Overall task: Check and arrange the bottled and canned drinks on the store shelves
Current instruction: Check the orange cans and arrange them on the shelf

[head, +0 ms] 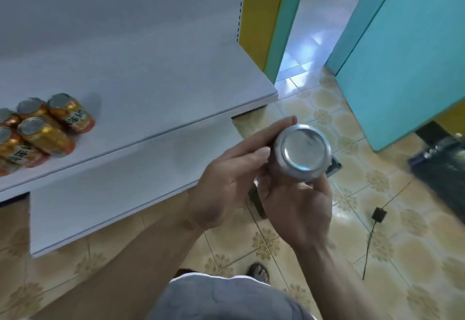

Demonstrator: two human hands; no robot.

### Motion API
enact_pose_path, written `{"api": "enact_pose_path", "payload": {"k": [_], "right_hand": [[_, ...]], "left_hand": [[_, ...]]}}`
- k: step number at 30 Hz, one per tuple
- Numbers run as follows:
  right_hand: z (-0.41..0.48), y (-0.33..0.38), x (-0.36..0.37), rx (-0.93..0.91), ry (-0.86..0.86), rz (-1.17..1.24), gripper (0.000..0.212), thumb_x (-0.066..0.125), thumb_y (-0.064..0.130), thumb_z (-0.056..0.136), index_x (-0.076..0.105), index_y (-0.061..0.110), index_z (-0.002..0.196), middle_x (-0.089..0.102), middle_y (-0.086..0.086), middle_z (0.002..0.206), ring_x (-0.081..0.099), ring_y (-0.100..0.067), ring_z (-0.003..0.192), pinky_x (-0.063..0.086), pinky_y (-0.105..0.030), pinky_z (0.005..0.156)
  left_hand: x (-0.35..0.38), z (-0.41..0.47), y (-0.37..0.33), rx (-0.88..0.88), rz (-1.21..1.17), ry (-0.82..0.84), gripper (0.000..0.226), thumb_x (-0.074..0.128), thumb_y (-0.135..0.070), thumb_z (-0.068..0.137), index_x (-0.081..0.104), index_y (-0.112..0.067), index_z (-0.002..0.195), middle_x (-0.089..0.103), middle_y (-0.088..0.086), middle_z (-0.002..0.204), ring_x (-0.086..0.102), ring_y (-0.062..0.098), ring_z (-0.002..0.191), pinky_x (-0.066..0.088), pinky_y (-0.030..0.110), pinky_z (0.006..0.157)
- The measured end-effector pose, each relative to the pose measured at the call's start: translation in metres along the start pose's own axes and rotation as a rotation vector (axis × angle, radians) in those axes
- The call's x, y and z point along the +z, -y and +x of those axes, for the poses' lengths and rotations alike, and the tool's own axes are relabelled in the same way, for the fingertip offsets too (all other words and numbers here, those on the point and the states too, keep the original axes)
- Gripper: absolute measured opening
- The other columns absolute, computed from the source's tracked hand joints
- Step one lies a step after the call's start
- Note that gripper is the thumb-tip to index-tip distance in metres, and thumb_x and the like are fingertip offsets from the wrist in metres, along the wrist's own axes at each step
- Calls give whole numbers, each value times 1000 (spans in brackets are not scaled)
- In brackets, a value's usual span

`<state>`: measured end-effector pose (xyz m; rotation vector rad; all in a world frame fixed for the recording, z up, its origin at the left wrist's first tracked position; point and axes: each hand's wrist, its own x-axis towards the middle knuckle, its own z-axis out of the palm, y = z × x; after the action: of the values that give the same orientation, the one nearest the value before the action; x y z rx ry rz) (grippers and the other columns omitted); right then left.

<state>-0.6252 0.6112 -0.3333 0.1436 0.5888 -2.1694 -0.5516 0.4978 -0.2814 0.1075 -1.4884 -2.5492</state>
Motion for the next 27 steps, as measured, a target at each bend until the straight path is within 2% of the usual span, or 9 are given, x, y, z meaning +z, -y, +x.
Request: {"api": "enact_pose_path", "payload": {"k": [3, 5, 8, 12, 16, 19, 22, 24, 27], "right_hand": [[-5, 35, -33, 31, 35, 83, 52, 41, 40, 104, 61, 2, 134, 64, -16, 135, 58, -28, 128, 35, -33, 110], [-5, 51, -49, 63, 17, 118, 53, 43, 41, 103, 64, 1, 129, 67, -17, 131, 60, -29, 124, 39, -34, 107], [2, 69, -60, 77, -51, 101, 47, 68, 38, 90, 70, 1, 119, 71, -18, 118, 68, -31, 106, 54, -37, 92], [20, 95, -80, 120, -155, 97, 63, 94, 32, 58, 72, 2, 109, 68, -17, 106, 64, -27, 87, 58, -31, 67], [50, 134, -108, 116, -466, -54, 50, 79, 41, 74, 70, 10, 113, 65, -12, 104, 60, -21, 85, 53, -24, 60], [76, 163, -131, 77, -639, -188, 55, 83, 41, 67, 67, 13, 112, 66, -9, 96, 60, -20, 81, 50, -22, 57], [102, 185, -163, 94, -823, -354, 39, 71, 30, 78, 66, 12, 111, 62, -8, 96, 57, -18, 80, 44, -24, 64], [117, 198, -192, 129, -920, -433, 42, 70, 23, 86, 58, 8, 123, 62, -11, 102, 58, -19, 83, 46, -26, 67], [139, 213, -245, 194, -991, -564, 40, 73, 18, 88, 51, 11, 122, 64, -16, 111, 63, -23, 90, 52, -29, 72]], "left_hand": [[33, 23, 22, -56, -1, -2, 47, 35, -9, 97, 49, -11, 143, 52, 4, 148, 43, 17, 141, 31, 31, 119], [48, 37, 35, -79, -8, -9, 47, 35, -11, 98, 50, -10, 142, 55, 4, 146, 46, 17, 139, 35, 28, 116], [55, 58, 51, -118, -10, -14, 45, 34, -15, 99, 51, -8, 141, 59, 4, 142, 50, 17, 136, 38, 28, 113], [45, 98, 76, -171, 64, -148, 38, 41, -20, 99, 63, -8, 127, 67, 7, 129, 60, 19, 124, 47, 30, 105], [24, 152, 108, -351, 183, -306, 31, 48, -29, 101, 73, -16, 113, 74, 3, 114, 67, 19, 110, 54, 30, 94], [7, 190, 137, -513, 287, -453, 24, 52, -23, 102, 74, -14, 106, 75, 4, 101, 69, 14, 91, 55, 18, 70], [-8, 221, 175, -640, 441, -431, 19, 55, -20, 100, 71, -14, 107, 73, 4, 103, 63, 10, 83, 50, 13, 64], [-15, 236, 203, -721, 506, -411, 16, 56, -20, 100, 70, -15, 107, 72, 7, 107, 60, 9, 79, 48, 16, 65], [-19, 255, 247, -818, 555, -414, 11, 57, -21, 99, 67, -19, 103, 70, 5, 104, 60, 8, 77, 45, 16, 63]]}}
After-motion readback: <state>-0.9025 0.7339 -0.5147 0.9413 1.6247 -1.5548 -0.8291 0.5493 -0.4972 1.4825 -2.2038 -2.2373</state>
